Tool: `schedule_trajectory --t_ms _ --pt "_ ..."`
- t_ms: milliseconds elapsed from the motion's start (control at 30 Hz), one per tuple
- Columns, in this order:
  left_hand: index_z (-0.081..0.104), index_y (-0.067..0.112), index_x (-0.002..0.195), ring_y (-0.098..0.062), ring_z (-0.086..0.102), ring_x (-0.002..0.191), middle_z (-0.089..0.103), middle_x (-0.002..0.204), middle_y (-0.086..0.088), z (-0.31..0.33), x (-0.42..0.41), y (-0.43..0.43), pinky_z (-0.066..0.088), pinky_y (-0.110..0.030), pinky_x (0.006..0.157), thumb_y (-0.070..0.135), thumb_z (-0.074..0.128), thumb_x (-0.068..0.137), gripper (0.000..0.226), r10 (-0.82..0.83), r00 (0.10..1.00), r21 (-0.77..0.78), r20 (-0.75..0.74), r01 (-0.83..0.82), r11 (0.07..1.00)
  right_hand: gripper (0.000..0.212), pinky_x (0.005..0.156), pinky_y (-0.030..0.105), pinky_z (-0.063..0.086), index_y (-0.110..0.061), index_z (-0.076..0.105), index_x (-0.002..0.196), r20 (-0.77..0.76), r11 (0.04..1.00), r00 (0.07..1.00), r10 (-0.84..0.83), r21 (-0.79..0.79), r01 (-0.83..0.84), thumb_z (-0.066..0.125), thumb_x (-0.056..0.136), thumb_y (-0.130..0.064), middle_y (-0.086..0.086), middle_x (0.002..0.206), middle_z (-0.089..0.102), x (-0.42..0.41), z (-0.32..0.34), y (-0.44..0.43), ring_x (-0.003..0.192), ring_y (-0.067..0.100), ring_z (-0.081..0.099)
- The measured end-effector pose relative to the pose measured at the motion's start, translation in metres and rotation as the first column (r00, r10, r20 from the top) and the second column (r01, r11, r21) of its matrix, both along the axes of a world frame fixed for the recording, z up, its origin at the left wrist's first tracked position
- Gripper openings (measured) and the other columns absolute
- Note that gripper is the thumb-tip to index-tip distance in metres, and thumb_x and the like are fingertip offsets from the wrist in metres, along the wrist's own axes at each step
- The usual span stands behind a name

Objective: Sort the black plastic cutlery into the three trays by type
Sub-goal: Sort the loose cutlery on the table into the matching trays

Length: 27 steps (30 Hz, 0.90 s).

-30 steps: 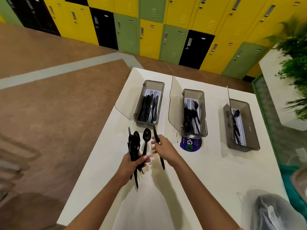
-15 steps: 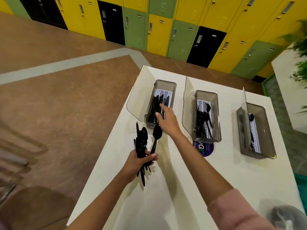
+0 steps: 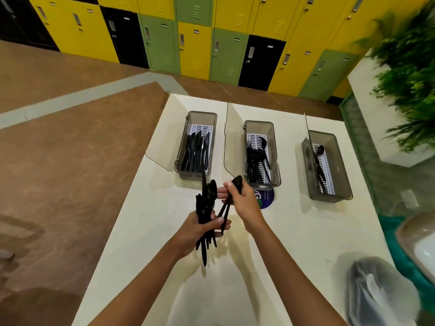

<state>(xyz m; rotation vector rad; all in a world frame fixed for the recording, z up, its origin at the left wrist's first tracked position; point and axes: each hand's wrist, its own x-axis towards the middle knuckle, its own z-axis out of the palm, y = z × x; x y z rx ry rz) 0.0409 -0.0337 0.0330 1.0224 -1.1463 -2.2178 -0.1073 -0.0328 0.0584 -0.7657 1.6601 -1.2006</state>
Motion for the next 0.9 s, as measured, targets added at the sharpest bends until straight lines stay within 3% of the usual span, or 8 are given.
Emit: schedule_trajectory --t_ms 133,200,267,400,533,733,900 --pt "0.052 0.012 0.077 -0.028 0.068 0.104 0.068 0.107 -0.018 0.005 -0.024 0.006 0.057 -0.034 0.075 0.012 0.063 0.088 0.016 -0.058 0.998 -0.056 0.039 0.060 0.997 0.027 0.059 0.023 0.052 -0.004 0.056 0.102 0.146 0.989 0.981 -0.125 -0.062 0.135 0.034 0.105 -0.020 0.012 0.085 0.069 -0.034 0.013 0.014 0.062 0.014 0.065" --pt "0.061 0.013 0.080 -0.024 0.068 0.104 0.068 0.111 -0.017 0.006 -0.037 0.011 0.057 -0.034 0.075 0.015 0.063 0.088 0.009 -0.082 0.994 -0.082 0.069 0.087 0.993 0.028 0.050 0.019 0.043 -0.007 0.056 0.102 0.087 0.981 0.979 -0.182 -0.054 0.187 0.031 0.105 -0.021 0.006 0.075 0.065 -0.050 0.015 0.022 0.048 0.005 0.053" --pt "0.065 0.011 0.089 -0.021 0.069 0.099 0.069 0.109 -0.014 0.005 -0.049 0.016 0.056 -0.030 0.070 0.018 0.061 0.090 0.008 -0.105 0.990 -0.099 0.100 0.115 0.988 0.028 0.046 0.017 0.035 -0.013 0.058 0.098 -0.033 0.984 0.984 -0.177 -0.039 0.176 0.034 0.104 -0.026 0.002 0.070 0.060 -0.064 0.011 0.030 0.047 0.002 0.045" --pt "0.059 0.009 0.093 -0.015 0.068 0.076 0.067 0.088 -0.005 0.008 -0.072 0.024 0.049 -0.023 0.059 0.023 0.058 0.093 0.014 -0.158 0.976 -0.143 0.151 0.179 0.973 0.023 0.046 0.016 0.034 -0.020 0.062 0.090 -0.120 0.994 0.989 -0.087 0.058 0.095 0.057 0.093 -0.042 -0.008 0.071 0.058 -0.076 0.003 0.047 0.051 0.001 0.043" --pt "0.053 0.010 0.083 -0.014 0.052 0.055 0.057 0.071 -0.003 0.014 -0.090 0.029 0.044 -0.026 0.056 0.027 0.052 0.096 0.021 -0.184 0.975 -0.162 0.129 0.203 0.966 0.019 0.044 0.018 0.033 -0.021 0.061 0.084 -0.104 0.993 0.991 -0.088 0.065 0.095 0.060 0.091 -0.039 -0.008 0.069 0.058 -0.085 0.003 0.059 0.049 0.001 0.041" --pt "0.045 0.011 0.082 -0.012 0.046 0.053 0.051 0.063 0.002 0.018 -0.107 0.032 0.042 -0.022 0.055 0.032 0.050 0.097 0.026 -0.225 0.963 -0.158 0.146 0.247 0.956 0.041 0.047 0.022 0.031 -0.014 0.051 0.076 -0.046 0.995 0.995 -0.094 0.024 0.095 0.057 0.089 -0.052 0.000 0.064 0.043 -0.102 0.010 0.071 0.049 0.010 0.032" --pt "0.046 0.010 0.084 -0.012 0.047 0.052 0.053 0.066 0.000 0.016 -0.117 0.038 0.041 -0.021 0.053 0.033 0.050 0.097 0.026 -0.241 0.959 -0.153 0.147 0.263 0.953 0.026 0.056 0.019 0.036 -0.019 0.060 0.079 -0.101 0.990 0.985 -0.142 0.002 0.143 0.062 0.089 -0.043 -0.008 0.069 0.060 -0.114 0.007 0.077 0.046 -0.002 0.046"
